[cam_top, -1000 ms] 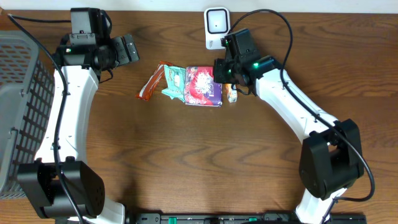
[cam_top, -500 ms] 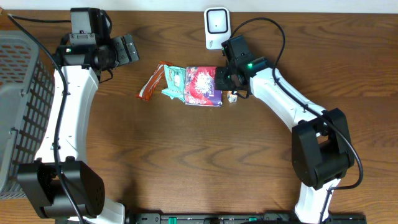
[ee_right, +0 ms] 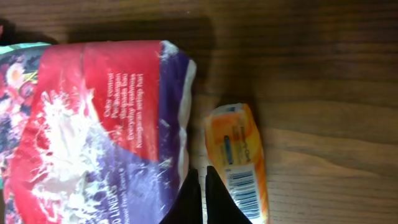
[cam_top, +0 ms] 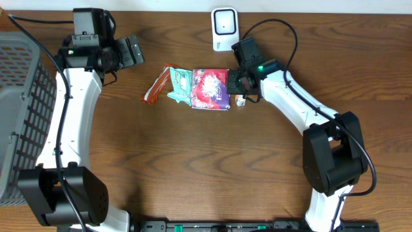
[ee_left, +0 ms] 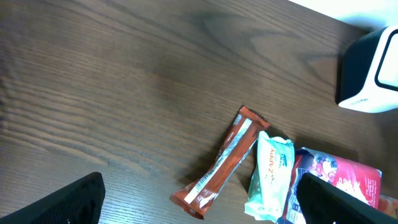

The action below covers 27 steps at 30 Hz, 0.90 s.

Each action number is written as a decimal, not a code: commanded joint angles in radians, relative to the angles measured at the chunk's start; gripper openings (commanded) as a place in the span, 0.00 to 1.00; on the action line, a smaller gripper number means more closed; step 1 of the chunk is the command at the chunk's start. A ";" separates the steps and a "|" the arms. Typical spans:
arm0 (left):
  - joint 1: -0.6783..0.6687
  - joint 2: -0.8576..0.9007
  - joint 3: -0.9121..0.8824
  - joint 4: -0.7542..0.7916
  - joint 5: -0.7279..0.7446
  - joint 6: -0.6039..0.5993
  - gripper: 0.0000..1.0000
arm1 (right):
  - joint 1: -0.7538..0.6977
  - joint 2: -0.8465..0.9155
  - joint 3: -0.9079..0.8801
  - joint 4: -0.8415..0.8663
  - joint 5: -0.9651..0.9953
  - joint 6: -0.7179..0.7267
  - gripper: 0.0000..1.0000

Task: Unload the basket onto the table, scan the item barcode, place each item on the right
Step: 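Grasp the small orange box with the right gripper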

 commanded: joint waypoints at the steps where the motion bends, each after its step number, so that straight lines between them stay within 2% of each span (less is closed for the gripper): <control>1: 0.002 0.009 -0.002 0.000 -0.008 0.005 0.98 | -0.010 0.007 -0.013 0.001 0.019 0.003 0.01; 10: 0.002 0.009 -0.002 0.000 -0.008 0.005 0.98 | -0.010 0.007 -0.035 0.011 0.027 0.003 0.01; 21: 0.002 0.009 -0.002 0.000 -0.008 0.005 0.98 | -0.026 0.007 -0.034 -0.062 0.317 0.003 0.01; 27: 0.002 0.009 -0.002 0.000 -0.008 0.005 0.98 | -0.042 -0.013 -0.007 -0.087 0.323 -0.010 0.01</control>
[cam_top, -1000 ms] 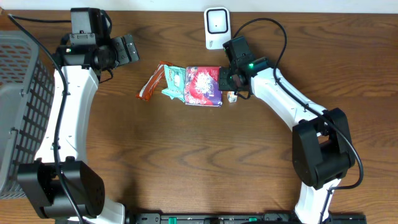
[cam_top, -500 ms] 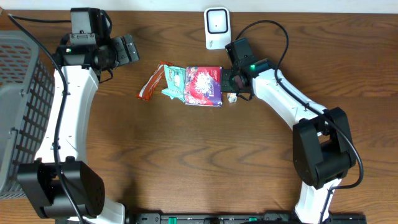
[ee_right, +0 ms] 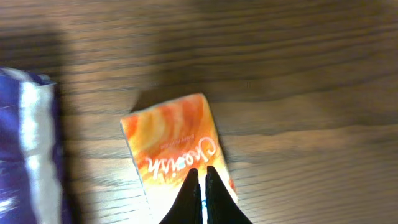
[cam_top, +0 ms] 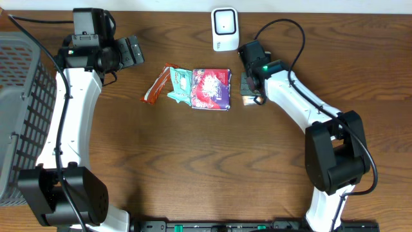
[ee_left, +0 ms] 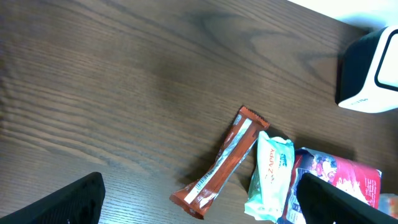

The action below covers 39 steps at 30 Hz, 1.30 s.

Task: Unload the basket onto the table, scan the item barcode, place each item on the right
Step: 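Grasp the small orange box with the right gripper, then lift the orange box and hold it under the scanner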

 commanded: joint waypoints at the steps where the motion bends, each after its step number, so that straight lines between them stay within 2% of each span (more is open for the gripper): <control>1: 0.002 0.009 -0.002 0.000 -0.008 0.005 0.98 | -0.008 -0.023 0.031 -0.027 0.050 -0.013 0.01; 6: 0.002 0.009 -0.002 0.000 -0.008 0.005 0.98 | -0.007 -0.066 0.073 -0.037 -0.021 -0.019 0.02; 7: 0.002 0.009 -0.002 0.000 -0.008 0.005 0.98 | -0.007 -0.068 0.074 -0.030 -0.046 -0.028 0.05; 10: 0.002 0.009 -0.002 0.000 -0.008 0.005 0.98 | -0.001 -0.060 0.068 -0.024 -0.097 -0.041 0.35; 11: 0.002 0.009 -0.002 0.000 -0.008 0.005 0.98 | 0.003 -0.058 0.062 -0.024 -0.096 -0.041 0.50; 14: 0.002 0.009 -0.002 0.000 -0.008 0.005 0.98 | 0.024 -0.034 0.044 -0.021 -0.042 -0.042 0.70; 16: 0.002 0.009 -0.002 0.000 -0.008 0.005 0.98 | 0.039 -0.011 0.039 -0.020 0.001 -0.042 0.77; 23: 0.002 0.009 -0.002 0.000 -0.008 0.005 0.98 | 0.082 0.072 0.039 0.003 0.027 -0.042 0.75; 30: 0.002 0.009 -0.002 0.000 -0.008 0.005 0.98 | 0.084 0.167 0.039 -0.001 0.105 -0.125 0.70; 31: 0.002 0.009 -0.002 0.000 -0.008 0.005 0.98 | 0.085 0.180 0.039 -0.002 0.108 -0.142 0.66; 33: 0.002 0.009 -0.002 0.000 -0.009 0.005 0.98 | 0.087 0.199 0.039 -0.009 0.121 -0.158 0.51; 36: 0.002 0.009 -0.002 0.000 -0.008 0.005 0.98 | 0.082 0.211 0.039 -0.026 0.129 -0.157 0.10; 37: 0.002 0.009 -0.002 0.000 -0.009 0.005 0.98 | 0.080 0.211 0.039 -0.029 0.128 -0.157 0.01; 39: 0.002 0.009 -0.002 0.000 -0.008 0.005 0.98 | 0.077 0.210 0.041 -0.034 0.127 -0.152 0.01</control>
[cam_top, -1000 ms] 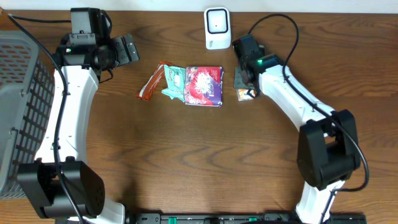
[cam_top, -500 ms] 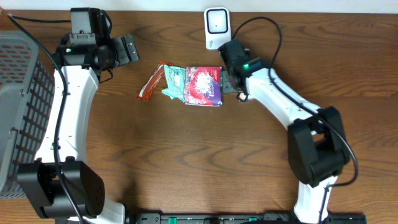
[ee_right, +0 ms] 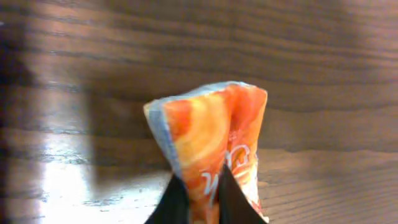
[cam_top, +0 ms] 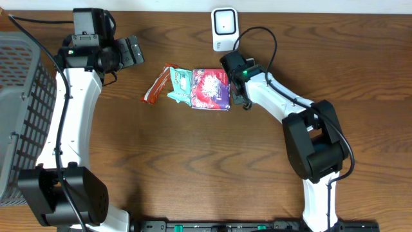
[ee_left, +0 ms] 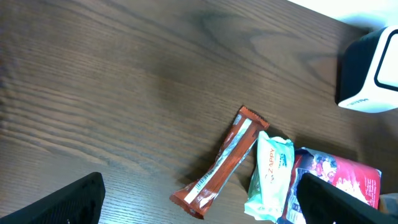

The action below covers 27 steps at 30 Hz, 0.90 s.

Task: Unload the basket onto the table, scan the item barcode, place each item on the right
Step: 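Lift the orange box and hold it under the scanner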

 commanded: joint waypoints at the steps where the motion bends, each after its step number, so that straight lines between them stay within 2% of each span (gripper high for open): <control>1: 0.002 0.009 -0.002 0.000 -0.008 0.005 0.98 | -0.006 0.056 -0.015 -0.014 -0.038 -0.007 0.01; 10: 0.002 0.009 -0.002 0.000 -0.008 0.005 0.98 | -0.039 -0.011 0.161 -0.097 -0.347 -0.010 0.01; 15: 0.002 0.009 -0.002 0.000 -0.008 0.005 0.98 | -0.104 -0.050 0.296 -0.059 -0.478 -0.015 0.01; 21: 0.002 0.009 -0.002 0.000 -0.008 0.005 0.98 | -0.164 -0.038 0.328 0.271 -0.722 -0.005 0.01; 27: 0.002 0.009 -0.002 0.000 -0.008 0.005 0.98 | -0.173 0.021 0.328 0.514 -0.753 0.191 0.01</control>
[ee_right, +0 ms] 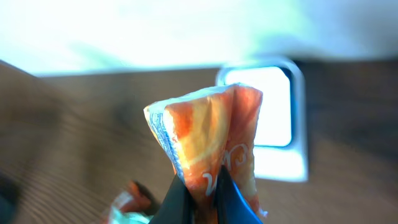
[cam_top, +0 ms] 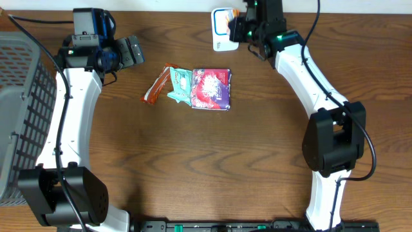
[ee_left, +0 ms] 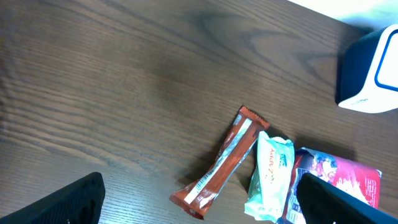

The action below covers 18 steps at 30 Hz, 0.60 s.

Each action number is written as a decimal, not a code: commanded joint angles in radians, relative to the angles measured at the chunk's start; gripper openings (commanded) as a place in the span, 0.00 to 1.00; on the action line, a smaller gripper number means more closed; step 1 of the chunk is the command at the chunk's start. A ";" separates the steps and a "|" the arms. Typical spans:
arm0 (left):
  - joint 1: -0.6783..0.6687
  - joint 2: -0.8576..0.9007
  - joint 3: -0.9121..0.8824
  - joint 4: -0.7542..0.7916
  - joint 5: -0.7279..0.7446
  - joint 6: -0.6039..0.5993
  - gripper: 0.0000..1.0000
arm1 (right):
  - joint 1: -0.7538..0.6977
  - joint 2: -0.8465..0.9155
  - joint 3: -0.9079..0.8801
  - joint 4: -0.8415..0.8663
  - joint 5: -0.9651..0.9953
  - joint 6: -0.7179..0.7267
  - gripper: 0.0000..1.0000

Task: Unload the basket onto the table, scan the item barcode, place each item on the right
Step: 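Lift the orange box and hold it under the scanner, then carry the orange box right and drop it at the table's right edge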

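My right gripper (cam_top: 242, 24) is shut on a small orange packet (ee_right: 211, 140), pinched between its dark fingers (ee_right: 180, 199) and held up in the air. Just behind the packet in the right wrist view is the white barcode scanner (ee_right: 277, 127). In the overhead view the scanner (cam_top: 221, 29) stands at the table's back edge, with the gripper right beside it. The packet's barcode does not show. My left gripper (cam_top: 132, 50) hangs open at the back left, nothing between its fingers (ee_left: 68, 199).
Mid-table lie a red-brown bar (cam_top: 156, 87), a teal packet (cam_top: 181, 87) and a red-and-purple pack (cam_top: 211, 88), touching one another. A grey wire basket (cam_top: 19, 109) stands at the left edge. The right arm's cable loops above the table's back right.
My right gripper, which held the orange packet low beside the red-and-purple pack, now holds it raised in front of the scanner at the back. The left arm has not moved.
The orange packet lay flat right of the red-and-purple pack, my right gripper's shut fingers beside it. Then the fingers were over the packet. Then they pinched it, standing it on edge. Now it is held up at the scanner. The left arm stayed still throughout.
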 commanded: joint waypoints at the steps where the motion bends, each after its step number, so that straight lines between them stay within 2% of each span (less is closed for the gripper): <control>1: 0.002 0.009 -0.002 0.000 -0.008 0.005 0.98 | 0.003 0.047 0.012 0.093 -0.079 0.161 0.01; 6: 0.002 0.009 -0.002 0.000 -0.008 0.005 0.98 | -0.002 0.124 0.012 0.286 -0.216 0.309 0.01; 10: 0.002 0.009 -0.002 0.000 -0.008 0.005 0.98 | -0.017 0.160 0.012 0.294 -0.222 0.409 0.01; 14: 0.002 0.009 -0.002 0.000 -0.008 0.005 0.98 | -0.045 0.171 0.012 0.300 -0.258 0.407 0.01; 18: 0.002 0.009 -0.002 0.000 -0.008 0.005 0.98 | -0.084 0.154 0.013 0.390 -0.396 0.324 0.01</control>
